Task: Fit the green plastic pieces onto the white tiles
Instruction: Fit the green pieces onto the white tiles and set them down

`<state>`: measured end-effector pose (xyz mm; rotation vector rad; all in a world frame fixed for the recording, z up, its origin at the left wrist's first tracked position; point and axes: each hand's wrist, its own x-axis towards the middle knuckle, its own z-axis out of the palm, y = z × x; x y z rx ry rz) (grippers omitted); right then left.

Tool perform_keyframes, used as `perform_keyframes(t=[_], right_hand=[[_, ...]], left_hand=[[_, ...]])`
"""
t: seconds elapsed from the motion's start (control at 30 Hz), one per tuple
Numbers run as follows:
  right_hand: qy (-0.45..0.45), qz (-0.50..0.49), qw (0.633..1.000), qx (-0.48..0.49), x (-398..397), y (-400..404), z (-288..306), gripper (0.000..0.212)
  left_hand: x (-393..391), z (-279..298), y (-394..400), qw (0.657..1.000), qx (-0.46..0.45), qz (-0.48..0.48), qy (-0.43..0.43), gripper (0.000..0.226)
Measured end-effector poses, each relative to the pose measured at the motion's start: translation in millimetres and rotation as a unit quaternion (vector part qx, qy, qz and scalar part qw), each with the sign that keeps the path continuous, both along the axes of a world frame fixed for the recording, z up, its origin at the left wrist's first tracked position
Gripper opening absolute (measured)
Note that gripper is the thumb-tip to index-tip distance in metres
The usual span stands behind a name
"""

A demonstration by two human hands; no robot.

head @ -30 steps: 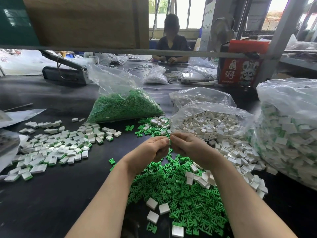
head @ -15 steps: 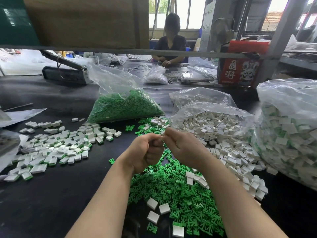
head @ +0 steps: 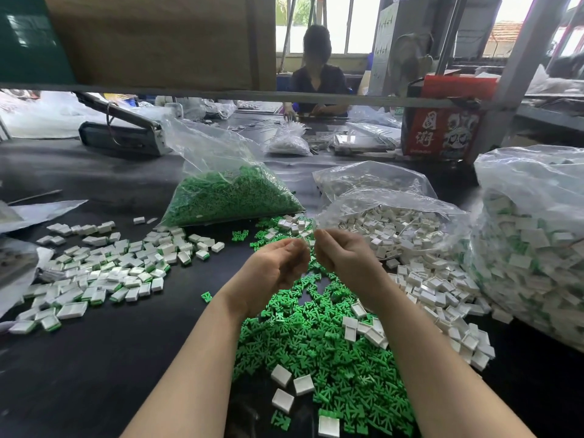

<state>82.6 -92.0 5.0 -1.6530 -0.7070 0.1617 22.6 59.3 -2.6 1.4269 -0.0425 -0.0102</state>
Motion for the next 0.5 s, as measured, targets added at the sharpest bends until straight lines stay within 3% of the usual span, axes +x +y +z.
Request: perform_keyframes(t=[0.33,0.5], right_hand=[[0.079,0.037,0.995,0.053,-2.2,-0.5,3.0,0.045],[0.072,0.046,0.995,0.043,-1.2,-2.0,3.2,0.045]], left_hand=[[-1.0,2.7,-6.4,1.000,0.004,0.019,-0.018,0.023],[-1.7,3.5,-7.3,1.000,0.011,0.005,-0.021,0.030]])
